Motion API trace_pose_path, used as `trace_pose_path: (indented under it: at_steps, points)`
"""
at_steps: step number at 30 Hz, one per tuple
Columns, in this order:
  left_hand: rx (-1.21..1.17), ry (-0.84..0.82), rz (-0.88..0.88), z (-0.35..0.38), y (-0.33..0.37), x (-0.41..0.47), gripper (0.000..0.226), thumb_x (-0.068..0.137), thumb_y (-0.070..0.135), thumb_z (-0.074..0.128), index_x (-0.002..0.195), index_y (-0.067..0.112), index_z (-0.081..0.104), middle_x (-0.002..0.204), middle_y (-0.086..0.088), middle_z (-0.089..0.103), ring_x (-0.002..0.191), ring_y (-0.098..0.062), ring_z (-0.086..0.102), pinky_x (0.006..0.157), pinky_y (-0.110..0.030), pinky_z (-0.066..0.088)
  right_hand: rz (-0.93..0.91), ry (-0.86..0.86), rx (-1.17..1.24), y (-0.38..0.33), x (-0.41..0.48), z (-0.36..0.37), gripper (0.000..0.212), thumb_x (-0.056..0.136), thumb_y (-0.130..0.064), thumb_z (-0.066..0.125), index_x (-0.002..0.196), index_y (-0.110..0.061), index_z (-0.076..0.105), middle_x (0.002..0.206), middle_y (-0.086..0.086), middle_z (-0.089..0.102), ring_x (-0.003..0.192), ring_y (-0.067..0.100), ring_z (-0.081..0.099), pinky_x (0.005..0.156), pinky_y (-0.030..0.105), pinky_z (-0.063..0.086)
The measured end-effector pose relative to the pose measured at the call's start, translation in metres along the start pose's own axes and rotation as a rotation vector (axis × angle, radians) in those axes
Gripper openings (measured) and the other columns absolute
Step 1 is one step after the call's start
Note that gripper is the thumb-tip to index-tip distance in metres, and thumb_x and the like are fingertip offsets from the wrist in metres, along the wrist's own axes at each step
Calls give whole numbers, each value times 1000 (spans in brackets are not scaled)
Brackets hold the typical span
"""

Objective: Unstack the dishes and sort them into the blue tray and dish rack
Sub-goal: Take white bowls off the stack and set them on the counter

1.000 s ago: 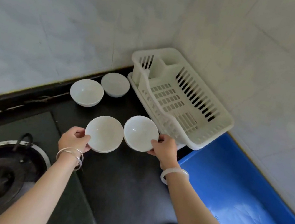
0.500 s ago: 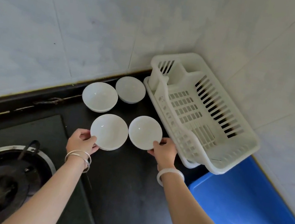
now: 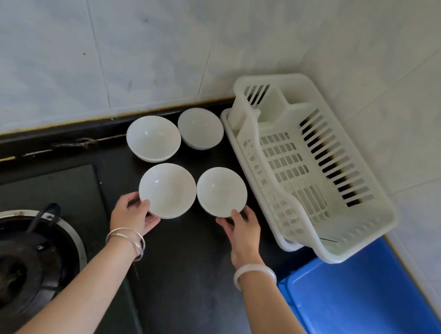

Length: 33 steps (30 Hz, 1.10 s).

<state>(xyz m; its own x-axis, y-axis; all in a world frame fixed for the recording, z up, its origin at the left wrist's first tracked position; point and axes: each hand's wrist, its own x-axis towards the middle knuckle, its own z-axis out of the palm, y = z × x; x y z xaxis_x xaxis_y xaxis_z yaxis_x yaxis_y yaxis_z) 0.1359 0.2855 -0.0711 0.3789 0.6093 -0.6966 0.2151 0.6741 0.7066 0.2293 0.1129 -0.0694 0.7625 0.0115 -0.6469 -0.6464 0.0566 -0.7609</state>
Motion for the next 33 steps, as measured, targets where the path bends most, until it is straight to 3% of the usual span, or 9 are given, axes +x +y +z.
trace_pose_path:
  at_steps: [4, 9, 13, 20, 25, 29, 33]
  points:
    - [-38, 2, -13, 7, 2, 1, 31, 86, 1, 56, 113, 15, 53, 106, -4, 59, 92, -32, 64, 65, -33, 55, -15, 0, 38, -6, 4, 10, 49, 93, -7, 54, 140, -12, 41, 130, 14, 53, 93, 23, 68, 72, 26, 57]
    - [-65, 3, -19, 12, 0, 0, 30, 86, 0, 54, 113, 13, 51, 107, -6, 60, 92, -33, 65, 63, -32, 54, -21, 10, 31, -18, 14, 24, 48, 94, -7, 53, 140, -12, 42, 132, 14, 54, 97, 25, 68, 72, 26, 57]
    - [-56, 9, -12, 14, -2, 2, 29, 85, 0, 55, 111, 14, 52, 95, -1, 60, 93, -33, 65, 67, -34, 55, -20, 17, 20, -23, 18, 32, 47, 94, -8, 53, 139, -14, 43, 130, 12, 56, 90, 21, 69, 71, 24, 56]
    - [-34, 34, -12, 15, -3, 4, 29, 85, 2, 57, 110, 15, 53, 98, -2, 60, 90, -30, 65, 66, -34, 56, -18, 19, -25, -26, 23, 39, 46, 93, -7, 55, 137, -15, 43, 131, 13, 55, 101, 25, 66, 81, 29, 56]
    - [-43, 27, 0, 15, -4, 4, 26, 86, 3, 56, 108, 16, 54, 99, -2, 62, 90, -28, 65, 65, -32, 55, 6, 7, -63, -29, 19, 37, 48, 95, -13, 53, 141, -17, 40, 131, 11, 56, 91, 19, 68, 75, 28, 56]
    - [36, 25, 75, 13, -9, 1, 34, 90, 7, 51, 124, 11, 54, 127, -8, 59, 113, -25, 58, 86, -34, 52, 4, -40, -101, -30, 8, 30, 45, 98, -22, 48, 142, -17, 41, 130, 9, 56, 94, 18, 65, 78, 29, 54]
    - [129, -12, 115, 10, -15, -12, 43, 91, 12, 48, 133, 20, 49, 137, -6, 52, 125, -24, 50, 97, -36, 47, -9, -91, -145, -34, -11, 14, 43, 99, -26, 47, 140, -16, 42, 132, 7, 55, 107, 21, 62, 92, 35, 52]
